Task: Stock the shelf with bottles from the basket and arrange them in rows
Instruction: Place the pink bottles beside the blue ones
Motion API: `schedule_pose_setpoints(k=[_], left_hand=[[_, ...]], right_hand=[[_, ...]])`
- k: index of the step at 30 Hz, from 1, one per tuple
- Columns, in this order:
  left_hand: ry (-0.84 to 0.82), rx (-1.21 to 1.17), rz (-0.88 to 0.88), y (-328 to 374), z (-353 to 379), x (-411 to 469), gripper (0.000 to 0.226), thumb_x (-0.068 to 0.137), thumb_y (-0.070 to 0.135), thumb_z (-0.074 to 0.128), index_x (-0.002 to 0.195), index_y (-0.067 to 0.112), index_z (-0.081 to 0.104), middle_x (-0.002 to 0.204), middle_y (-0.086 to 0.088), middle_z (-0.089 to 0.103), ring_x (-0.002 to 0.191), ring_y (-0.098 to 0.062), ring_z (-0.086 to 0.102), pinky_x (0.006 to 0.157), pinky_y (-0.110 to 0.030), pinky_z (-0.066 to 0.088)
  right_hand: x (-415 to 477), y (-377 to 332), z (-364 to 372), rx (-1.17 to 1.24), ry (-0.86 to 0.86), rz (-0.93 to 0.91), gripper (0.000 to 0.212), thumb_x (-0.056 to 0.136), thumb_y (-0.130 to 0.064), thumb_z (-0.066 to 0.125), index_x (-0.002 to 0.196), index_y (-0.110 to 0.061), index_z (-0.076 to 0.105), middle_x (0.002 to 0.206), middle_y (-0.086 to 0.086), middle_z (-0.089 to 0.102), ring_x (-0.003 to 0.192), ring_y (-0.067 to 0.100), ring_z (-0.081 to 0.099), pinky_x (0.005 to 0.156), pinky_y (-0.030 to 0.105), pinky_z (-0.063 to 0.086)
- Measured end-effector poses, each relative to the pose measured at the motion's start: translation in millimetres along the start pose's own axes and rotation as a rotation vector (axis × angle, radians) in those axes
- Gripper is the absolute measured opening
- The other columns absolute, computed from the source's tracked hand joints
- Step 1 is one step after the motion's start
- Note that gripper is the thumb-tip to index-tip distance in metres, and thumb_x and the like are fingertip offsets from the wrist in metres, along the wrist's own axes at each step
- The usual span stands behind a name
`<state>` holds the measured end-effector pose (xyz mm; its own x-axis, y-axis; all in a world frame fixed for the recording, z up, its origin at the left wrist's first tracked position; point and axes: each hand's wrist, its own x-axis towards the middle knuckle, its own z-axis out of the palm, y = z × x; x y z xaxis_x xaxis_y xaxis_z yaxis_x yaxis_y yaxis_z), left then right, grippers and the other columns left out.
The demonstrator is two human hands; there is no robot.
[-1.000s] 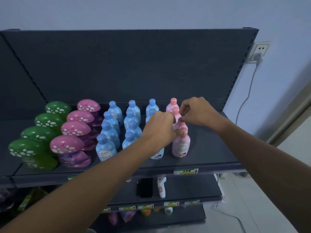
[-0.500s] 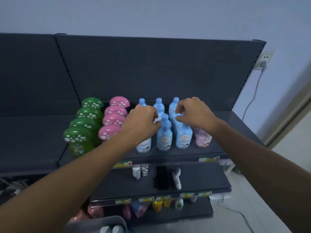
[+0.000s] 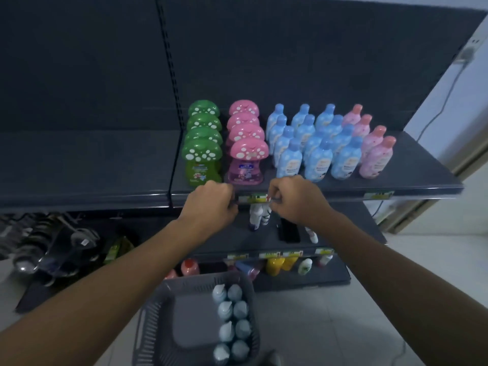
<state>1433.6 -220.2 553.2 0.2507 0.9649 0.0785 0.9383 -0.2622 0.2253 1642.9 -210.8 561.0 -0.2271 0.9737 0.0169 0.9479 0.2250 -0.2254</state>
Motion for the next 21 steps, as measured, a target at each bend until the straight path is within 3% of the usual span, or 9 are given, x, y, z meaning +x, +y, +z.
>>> schedule_pose_setpoints(k=[4, 9, 14, 21], left_hand=[[-0.092, -0.037, -0.096, -32.7, 37.2, -21.0, 0.021, 0.087, 0.037, 0.063, 0.100, 0.021, 0.065, 0.097, -0.006, 0.065, 0.089, -0.033, 0.064, 0.068, -0.035, 0.049], [-0.247, -0.046, -0.184, -56.3, 94.1, -43.8, 0.019, 0.089, 0.035, 0.060, 0.099, 0.020, 0.064, 0.100, -0.008, 0.066, 0.092, -0.036, 0.064, 0.077, -0.041, 0.057], [-0.362, -0.048, -0.236, -72.3, 157.4, -61.0, 0.018, 0.088, 0.027, 0.057, 0.099, 0.015, 0.066, 0.099, -0.010, 0.068, 0.096, -0.035, 0.065, 0.076, -0.044, 0.057], [-0.439, -0.065, -0.270, -84.3, 257.3, -78.1, 0.024, 0.090, 0.031, 0.056, 0.109, 0.018, 0.063, 0.114, -0.009, 0.067, 0.102, -0.035, 0.065, 0.076, -0.039, 0.052]], right_hand=[[-7.6, -16.9, 44.1, 0.035, -0.109, 0.000, 0.019, 0.085, -0.025, 0.065, 0.104, -0.021, 0.066, 0.097, -0.002, 0.069, 0.094, 0.022, 0.063, 0.076, 0.036, 0.054], [-15.5, -20.5, 102.6, 0.054, -0.221, 0.031, 0.023, 0.087, -0.025, 0.065, 0.109, -0.022, 0.064, 0.103, 0.000, 0.070, 0.093, 0.026, 0.066, 0.078, 0.039, 0.056], [-20.8, -15.0, 165.5, 0.034, -0.305, 0.063, 0.018, 0.087, -0.028, 0.062, 0.104, -0.023, 0.063, 0.104, 0.004, 0.069, 0.097, 0.033, 0.066, 0.080, 0.041, 0.056], [-27.9, -4.5, 262.4, 0.014, -0.448, 0.066, 0.023, 0.089, -0.023, 0.057, 0.112, -0.020, 0.060, 0.105, 0.010, 0.067, 0.097, 0.037, 0.065, 0.075, 0.040, 0.053]])
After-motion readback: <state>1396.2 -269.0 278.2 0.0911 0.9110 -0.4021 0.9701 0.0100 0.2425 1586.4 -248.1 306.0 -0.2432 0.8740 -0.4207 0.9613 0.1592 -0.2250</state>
